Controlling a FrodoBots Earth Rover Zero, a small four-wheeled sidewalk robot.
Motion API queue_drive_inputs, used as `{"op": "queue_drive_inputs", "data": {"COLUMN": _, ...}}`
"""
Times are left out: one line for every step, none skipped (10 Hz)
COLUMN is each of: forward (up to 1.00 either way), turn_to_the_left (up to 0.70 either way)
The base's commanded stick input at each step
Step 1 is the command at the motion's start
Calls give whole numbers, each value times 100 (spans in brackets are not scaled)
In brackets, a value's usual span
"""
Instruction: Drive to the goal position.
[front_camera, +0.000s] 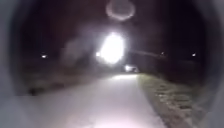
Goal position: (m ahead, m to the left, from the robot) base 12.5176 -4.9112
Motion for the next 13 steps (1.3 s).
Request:
{"op": "queue_drive_inputs", "data": {"forward": 100, "turn_to_the_left": 0}}
{"op": "queue_drive_inputs", "data": {"forward": 100, "turn_to_the_left": 0}}
{"op": "queue_drive_inputs", "data": {"forward": 100, "turn_to_the_left": 0}}
{"op": "queue_drive_inputs", "data": {"forward": 100, "turn_to_the_left": 0}}
{"op": "queue_drive_inputs", "data": {"forward": 100, "turn_to_the_left": 0}}
{"op": "queue_drive_inputs", "data": {"forward": 100, "turn_to_the_left": 0}}
{"op": "queue_drive_inputs", "data": {"forward": 100, "turn_to_the_left": 0}}
{"op": "queue_drive_inputs", "data": {"forward": 100, "turn_to_the_left": -3}}
{"op": "queue_drive_inputs", "data": {"forward": 100, "turn_to_the_left": -10}}
{"op": "queue_drive_inputs", "data": {"forward": 100, "turn_to_the_left": -34}}
{"op": "queue_drive_inputs", "data": {"forward": 100, "turn_to_the_left": -40}}
{"op": "queue_drive_inputs", "data": {"forward": 100, "turn_to_the_left": -40}}
{"op": "queue_drive_inputs", "data": {"forward": 100, "turn_to_the_left": -40}}
